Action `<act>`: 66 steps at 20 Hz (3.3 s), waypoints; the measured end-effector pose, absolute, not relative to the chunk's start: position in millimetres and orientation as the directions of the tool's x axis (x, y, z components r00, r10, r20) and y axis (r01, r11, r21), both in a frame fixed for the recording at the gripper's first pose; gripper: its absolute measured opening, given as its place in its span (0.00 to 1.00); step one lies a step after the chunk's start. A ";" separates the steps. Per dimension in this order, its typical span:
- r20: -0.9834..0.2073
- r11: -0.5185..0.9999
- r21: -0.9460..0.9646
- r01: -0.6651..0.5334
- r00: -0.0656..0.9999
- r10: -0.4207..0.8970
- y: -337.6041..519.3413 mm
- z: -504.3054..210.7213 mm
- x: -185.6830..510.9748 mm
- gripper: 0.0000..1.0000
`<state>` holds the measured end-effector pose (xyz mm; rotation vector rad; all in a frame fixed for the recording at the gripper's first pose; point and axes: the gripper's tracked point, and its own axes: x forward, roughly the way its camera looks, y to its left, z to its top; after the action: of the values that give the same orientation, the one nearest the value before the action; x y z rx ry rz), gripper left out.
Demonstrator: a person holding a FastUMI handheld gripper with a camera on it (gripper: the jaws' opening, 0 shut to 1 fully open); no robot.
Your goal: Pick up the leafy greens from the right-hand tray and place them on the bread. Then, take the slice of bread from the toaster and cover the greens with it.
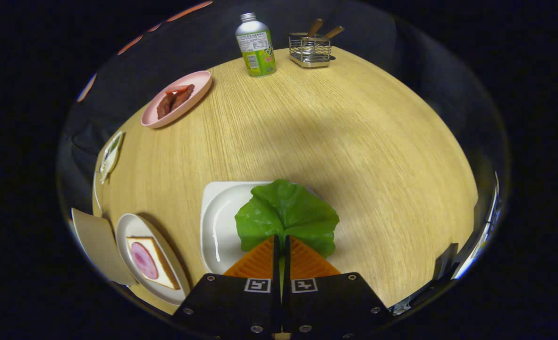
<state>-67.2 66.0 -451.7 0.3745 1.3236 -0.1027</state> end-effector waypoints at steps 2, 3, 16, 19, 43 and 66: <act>-0.942 0.933 0.241 0.266 0.294 0.160 69.5 -439.0 -61.3 0.02; -0.936 0.934 0.252 0.253 0.310 0.168 74.1 -432.5 -59.9 0.02; -0.853 0.927 0.367 -0.073 0.370 0.367 186.3 -356.4 -53.0 0.02; -0.849 0.916 0.375 -0.141 0.345 0.401 213.4 -355.9 -59.9 0.02; -0.856 0.894 0.389 -0.221 0.273 0.440 285.9 -364.8 -74.3 0.33; -0.787 0.799 0.350 -0.489 0.310 0.534 458.7 -180.4 -38.9 0.93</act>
<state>-38.9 458.7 -180.4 0.0490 1.0590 0.6757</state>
